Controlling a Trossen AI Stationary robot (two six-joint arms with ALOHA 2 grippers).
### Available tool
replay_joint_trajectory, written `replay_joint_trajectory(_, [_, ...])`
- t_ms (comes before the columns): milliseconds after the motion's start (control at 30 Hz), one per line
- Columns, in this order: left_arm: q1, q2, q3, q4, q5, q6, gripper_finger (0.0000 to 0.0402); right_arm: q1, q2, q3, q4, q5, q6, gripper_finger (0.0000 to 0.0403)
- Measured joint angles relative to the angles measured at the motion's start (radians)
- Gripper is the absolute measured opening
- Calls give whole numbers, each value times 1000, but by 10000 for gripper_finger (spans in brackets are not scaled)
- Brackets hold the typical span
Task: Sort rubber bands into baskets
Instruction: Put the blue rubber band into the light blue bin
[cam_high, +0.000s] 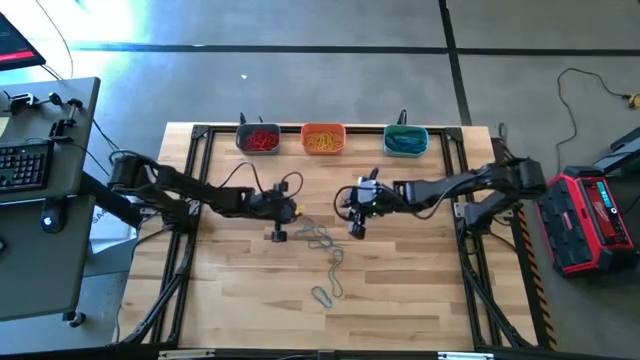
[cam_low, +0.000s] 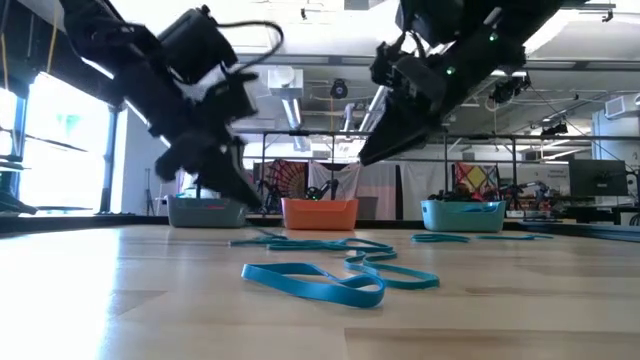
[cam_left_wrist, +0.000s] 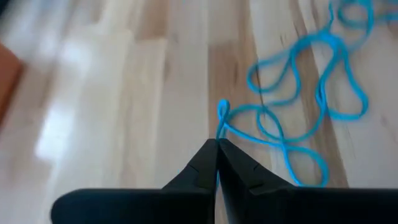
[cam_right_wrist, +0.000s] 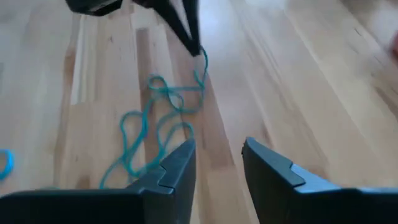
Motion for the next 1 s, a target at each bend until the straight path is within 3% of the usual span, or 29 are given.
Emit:
replay_joint_trajectory(200, [0,-108,0,19,-8,-79,1,43,113,-1,221,58,-43,151])
replay_joint_trajectory(433, [-25,-149,0,105,9,-134,1,59,198,-1,453,94,-87,187])
replay_joint_trajectory(600, [-27,-148,1,211,68,-169,0,57,241,-1,555,17,-87,190])
replay_joint_trajectory(1000, [-28,-149,1,361,107,-190,0,59,289,6,711,16,-105,173])
